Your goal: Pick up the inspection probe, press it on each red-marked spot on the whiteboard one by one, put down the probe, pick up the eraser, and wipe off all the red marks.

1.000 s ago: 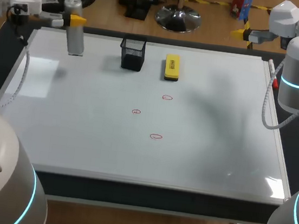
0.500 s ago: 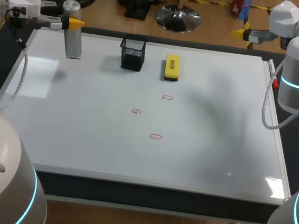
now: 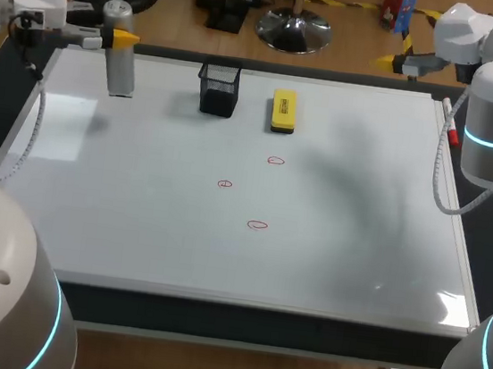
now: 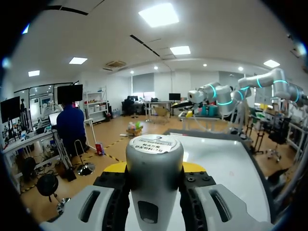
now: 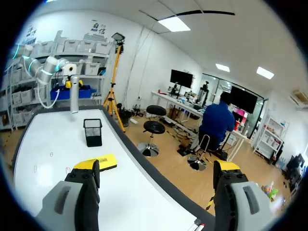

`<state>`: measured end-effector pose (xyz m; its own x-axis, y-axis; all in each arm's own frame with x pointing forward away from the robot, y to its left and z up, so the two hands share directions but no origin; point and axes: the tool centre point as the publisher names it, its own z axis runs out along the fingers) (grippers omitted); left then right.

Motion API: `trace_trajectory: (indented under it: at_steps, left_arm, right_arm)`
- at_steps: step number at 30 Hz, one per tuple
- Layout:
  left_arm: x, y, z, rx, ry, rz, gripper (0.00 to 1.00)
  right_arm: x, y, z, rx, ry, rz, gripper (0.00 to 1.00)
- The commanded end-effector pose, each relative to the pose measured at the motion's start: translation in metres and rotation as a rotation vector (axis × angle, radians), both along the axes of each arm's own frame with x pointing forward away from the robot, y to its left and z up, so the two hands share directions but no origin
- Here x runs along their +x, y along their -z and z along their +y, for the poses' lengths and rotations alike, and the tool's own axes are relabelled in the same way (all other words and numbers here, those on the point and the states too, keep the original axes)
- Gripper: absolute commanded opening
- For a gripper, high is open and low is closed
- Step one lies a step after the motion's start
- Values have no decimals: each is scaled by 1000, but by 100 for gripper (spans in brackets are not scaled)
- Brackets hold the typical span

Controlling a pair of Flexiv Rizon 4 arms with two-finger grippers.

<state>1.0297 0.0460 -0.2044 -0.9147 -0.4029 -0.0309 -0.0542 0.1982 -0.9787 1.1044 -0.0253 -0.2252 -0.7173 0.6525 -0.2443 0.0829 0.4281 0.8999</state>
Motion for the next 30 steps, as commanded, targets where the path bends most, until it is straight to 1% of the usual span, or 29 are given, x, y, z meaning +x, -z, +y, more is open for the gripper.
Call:
trace_trajectory:
  at_steps: [1, 4, 5, 7, 9, 10, 18, 19, 22, 24, 27, 30]
  left_arm:
    - [-1, -1, 0, -1, -2, -3, 0]
    - [-1, -1, 0, -1, -2, -3, 0]
    - [-1, -1, 0, -1, -2, -3, 0]
    - [-1, -1, 0, -1, -2, -3, 0]
    - [-1, -1, 0, -1, -2, -3, 0]
    - [-1, -1, 0, -1, -2, -3, 0]
    - [-1, -1, 0, -1, -2, -3, 0]
    - [-1, -1, 0, -1, -2, -3, 0]
    - [-1, -1, 0, -1, -2, -3, 0]
    - [-1, -1, 0, -1, -2, -3, 0]
    - [-1, -1, 0, -1, -2, -3, 0]
    - [-1, -1, 0, -1, -2, -3, 0]
  right_arm:
    - [0, -3, -3, -135, -180, 95, 100]
    - [-5, 1, 5, -251, -296, 137, 100]
    - [-8, 4, 10, -302, -374, 164, 100]
    - [-13, 9, 18, -411, -489, 209, 100]
    - [-15, 14, 24, -518, -568, 240, 100]
    - [-15, 16, 27, -554, -596, 249, 100]
    - [-9, 27, 49, -725, -743, 268, 100]
    - [-9, 28, 52, -755, -764, 270, 100]
    - [-8, 34, 56, -890, -842, 277, 100]
    - [-10, 36, 59, -925, -913, 299, 100]
    - [-12, 40, 62, -996, -983, 316, 100]
    - [-12, 42, 64, -1063, -1024, 311, 100]
